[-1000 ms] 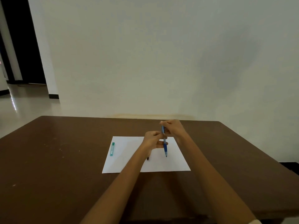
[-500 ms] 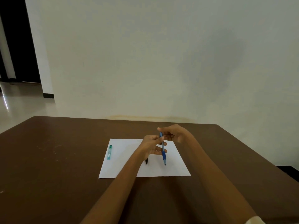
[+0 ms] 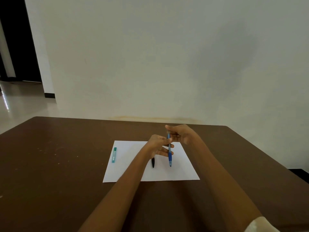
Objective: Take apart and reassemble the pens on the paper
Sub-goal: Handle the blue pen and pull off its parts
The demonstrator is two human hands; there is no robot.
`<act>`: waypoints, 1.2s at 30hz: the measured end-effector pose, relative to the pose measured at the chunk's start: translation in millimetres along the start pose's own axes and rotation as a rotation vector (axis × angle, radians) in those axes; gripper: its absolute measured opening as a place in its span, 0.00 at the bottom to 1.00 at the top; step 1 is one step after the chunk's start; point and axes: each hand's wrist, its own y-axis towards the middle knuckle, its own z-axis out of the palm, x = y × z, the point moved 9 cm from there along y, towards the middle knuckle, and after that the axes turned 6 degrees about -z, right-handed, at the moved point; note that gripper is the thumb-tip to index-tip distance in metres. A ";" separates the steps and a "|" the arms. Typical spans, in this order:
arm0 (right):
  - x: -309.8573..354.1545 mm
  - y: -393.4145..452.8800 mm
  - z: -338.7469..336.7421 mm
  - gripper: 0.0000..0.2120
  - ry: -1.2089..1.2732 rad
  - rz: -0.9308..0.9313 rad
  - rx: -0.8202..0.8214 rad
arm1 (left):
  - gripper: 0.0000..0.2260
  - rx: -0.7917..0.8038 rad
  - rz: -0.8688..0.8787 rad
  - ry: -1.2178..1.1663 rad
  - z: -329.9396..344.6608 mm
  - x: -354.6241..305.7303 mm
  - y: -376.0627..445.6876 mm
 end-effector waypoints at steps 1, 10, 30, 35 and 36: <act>-1.0 1.3 -1.3 0.12 0.013 0.004 -0.006 | 0.07 -0.001 -0.006 -0.002 0.2 0.8 -0.2; -34.8 10.5 -7.4 0.09 -0.440 -0.266 -0.159 | 0.12 -0.136 -0.033 -0.034 -33.2 9.9 -8.3; -22.5 0.8 -11.5 0.12 -0.194 -0.296 -0.127 | 0.10 -0.119 -0.112 0.064 -24.2 14.0 -12.9; -6.6 -11.1 4.6 0.14 -0.114 -0.159 0.105 | 0.11 -0.072 -0.144 0.090 -1.9 11.7 -20.9; -6.3 -12.8 3.3 0.13 -0.110 -0.138 0.108 | 0.12 -0.070 -0.152 0.094 0.8 11.7 -22.6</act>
